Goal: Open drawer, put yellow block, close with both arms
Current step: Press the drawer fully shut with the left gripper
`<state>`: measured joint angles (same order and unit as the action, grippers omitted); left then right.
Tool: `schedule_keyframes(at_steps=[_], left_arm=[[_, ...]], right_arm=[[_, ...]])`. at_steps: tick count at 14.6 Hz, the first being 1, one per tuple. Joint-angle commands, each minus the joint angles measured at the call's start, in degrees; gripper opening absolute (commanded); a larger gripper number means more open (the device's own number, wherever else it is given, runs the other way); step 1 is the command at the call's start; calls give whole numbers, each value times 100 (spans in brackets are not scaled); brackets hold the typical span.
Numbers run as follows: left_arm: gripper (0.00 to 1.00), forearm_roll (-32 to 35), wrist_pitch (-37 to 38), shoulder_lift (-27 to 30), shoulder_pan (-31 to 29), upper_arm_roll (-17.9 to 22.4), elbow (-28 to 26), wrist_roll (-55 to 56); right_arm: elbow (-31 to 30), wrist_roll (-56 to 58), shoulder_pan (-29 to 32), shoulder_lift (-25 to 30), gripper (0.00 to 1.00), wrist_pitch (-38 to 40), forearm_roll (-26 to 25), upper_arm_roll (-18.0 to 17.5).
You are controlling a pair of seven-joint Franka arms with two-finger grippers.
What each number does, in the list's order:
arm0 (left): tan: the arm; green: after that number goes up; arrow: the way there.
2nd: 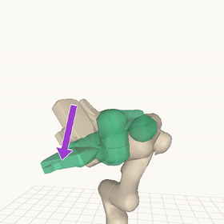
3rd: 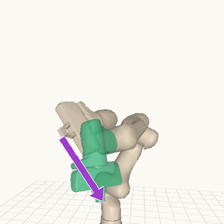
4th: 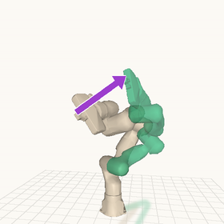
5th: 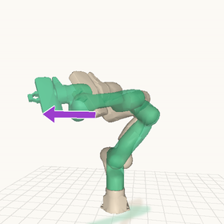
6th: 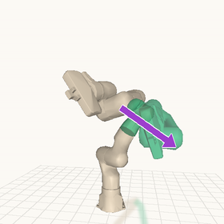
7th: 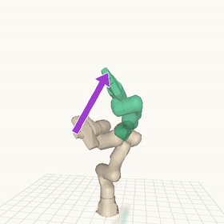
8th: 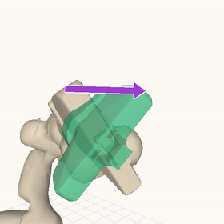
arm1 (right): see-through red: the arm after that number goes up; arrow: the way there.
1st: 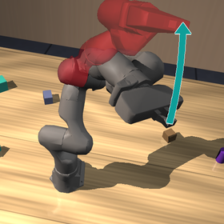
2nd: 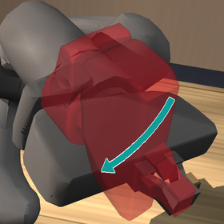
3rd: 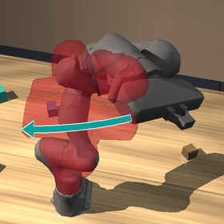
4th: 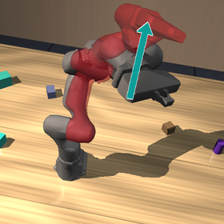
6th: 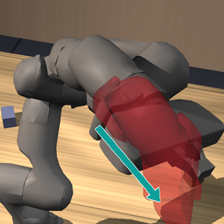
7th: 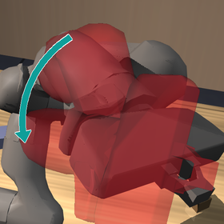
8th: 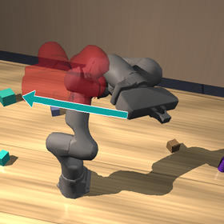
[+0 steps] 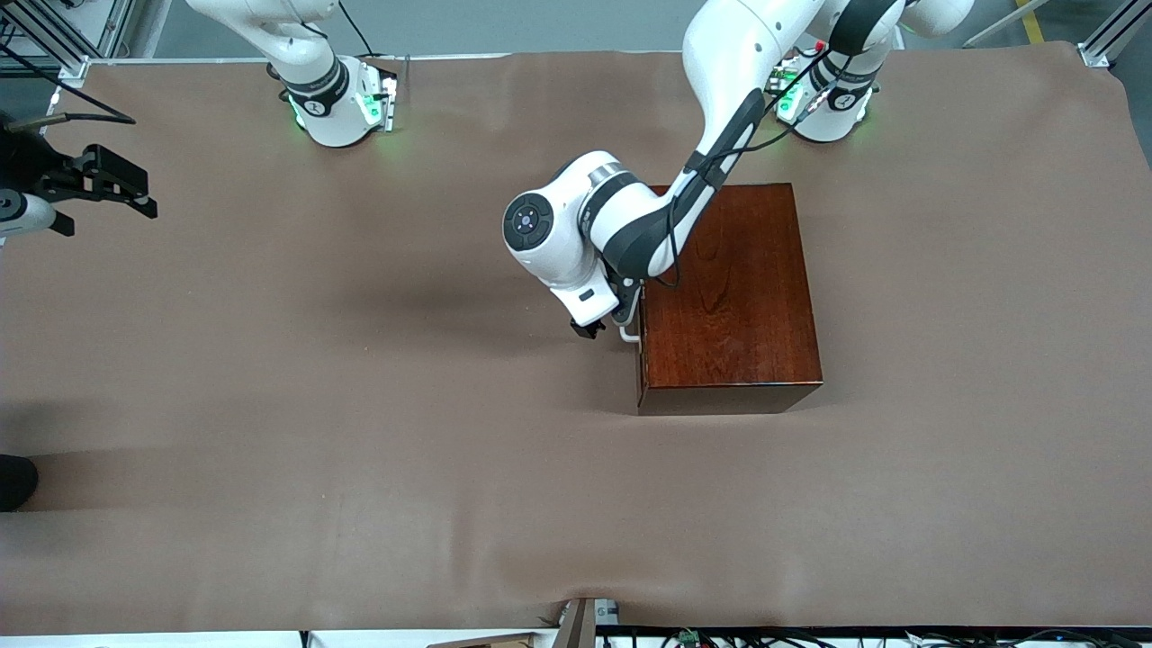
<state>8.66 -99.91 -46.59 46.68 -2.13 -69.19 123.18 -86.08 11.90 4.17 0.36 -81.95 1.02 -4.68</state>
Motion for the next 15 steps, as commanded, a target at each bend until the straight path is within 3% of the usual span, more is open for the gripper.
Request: schedule_keyframes(at_steps=[1, 3, 8, 15], left_arm=[[100, 162, 236, 106, 8, -59, -51, -31], [100, 162, 227, 219, 69, -94, -42, -84], [100, 215, 314, 1194, 149, -138, -156, -1057], [100, 136, 982, 2047, -439, -138, -244, -3157]], right_arm=[[-23, 75, 111, 96, 100, -5, -40, -77], [30, 75, 102, 96, 100, -5, -40, -86], [101, 67, 84, 78, 100, 4, -49, -86], [109, 67, 84, 61, 100, 4, -49, -86]])
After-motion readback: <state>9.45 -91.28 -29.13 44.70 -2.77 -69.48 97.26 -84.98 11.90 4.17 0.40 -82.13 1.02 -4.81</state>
